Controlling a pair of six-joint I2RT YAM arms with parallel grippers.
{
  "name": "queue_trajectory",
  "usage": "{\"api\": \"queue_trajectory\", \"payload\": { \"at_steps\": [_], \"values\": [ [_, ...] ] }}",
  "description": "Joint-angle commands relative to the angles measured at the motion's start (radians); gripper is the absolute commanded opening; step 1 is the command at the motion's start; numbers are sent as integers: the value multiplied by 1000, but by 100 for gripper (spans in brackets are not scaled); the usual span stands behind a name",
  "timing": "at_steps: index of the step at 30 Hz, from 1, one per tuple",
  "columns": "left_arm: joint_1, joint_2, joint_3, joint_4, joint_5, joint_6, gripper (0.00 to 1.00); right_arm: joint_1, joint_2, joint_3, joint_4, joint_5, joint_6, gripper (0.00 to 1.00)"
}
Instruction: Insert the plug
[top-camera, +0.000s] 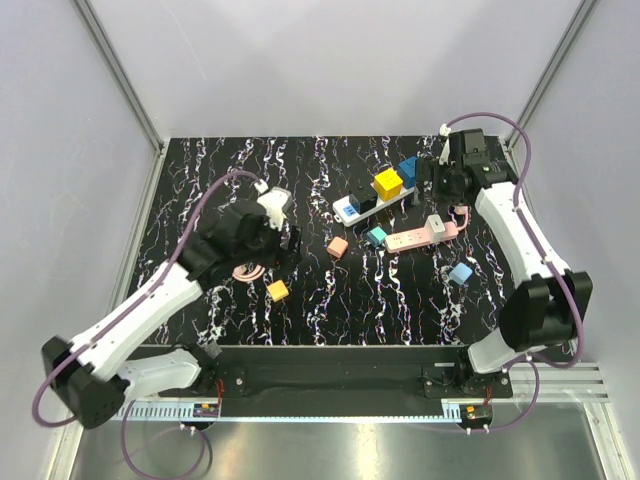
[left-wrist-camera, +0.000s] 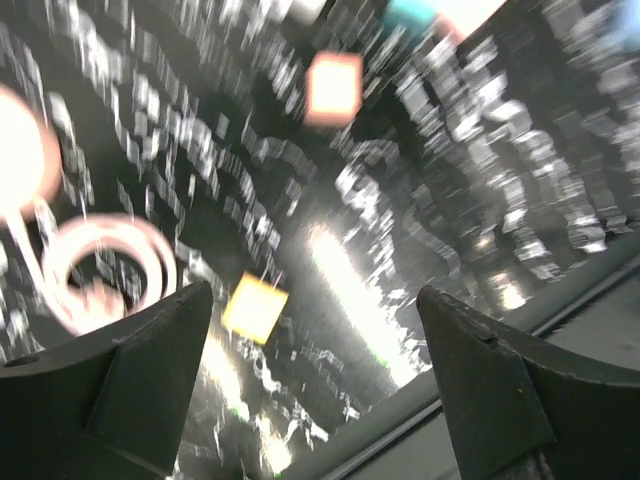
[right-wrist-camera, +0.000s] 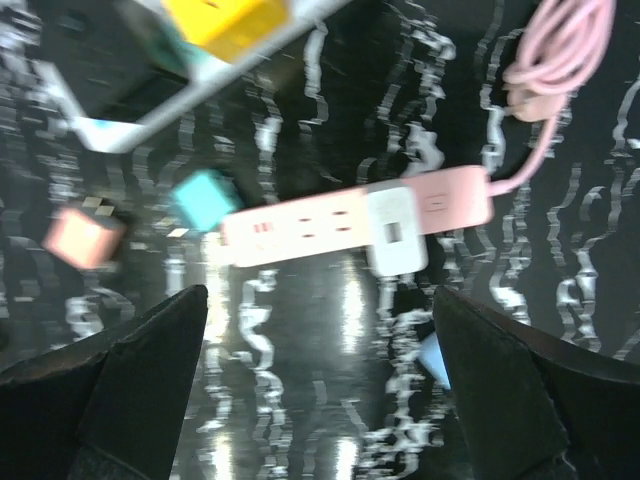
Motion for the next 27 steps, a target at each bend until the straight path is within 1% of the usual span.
{"api": "queue_trajectory", "payload": {
  "at_steps": [1, 3, 4, 5, 7, 8, 9, 10, 11, 14, 20, 24, 27],
  "values": [
    [9, 69, -21, -84, -51, -83, 88, 43, -60, -27, 41, -49, 217, 100],
    [12, 100, -36, -69, -26, -99, 88, 90, -80, -61, 45, -35, 239, 100],
    [12, 112, -32, -60, -11, -106, 88, 145, -81, -69, 50, -12, 243, 100],
    [12, 138, -17, -26, 58, -98, 88, 168, -87, -93, 56, -4, 246, 100],
    [12, 190, 3, 2, 94, -72, 87, 217, -89, -122, 90, -23, 283, 100],
    [12, 212, 23, 3, 63, -63, 85, 230, -95, -156, 102, -43, 292, 100],
    [12, 239, 31, 0, 43, -54, 77, 242, -97, -171, 116, -63, 300, 100],
    [12, 284, 37, -3, 39, -38, 73, 251, -101, -187, 134, -82, 299, 100],
    [12, 305, 40, -14, 40, -20, 71, 267, -107, -210, 139, -99, 300, 100],
    [12, 382, 40, -53, 68, 17, 72, 270, -144, -259, 162, -122, 286, 100],
    [13, 516, 25, -107, 13, 57, 74, 270, -222, -287, 180, -108, 246, 100],
    [13, 576, 36, -106, 20, 68, 74, 270, -264, -283, 191, -111, 231, 100],
    [13, 628, 39, -106, -30, 69, 73, 268, -285, -291, 199, -126, 226, 100]
  ]
}}
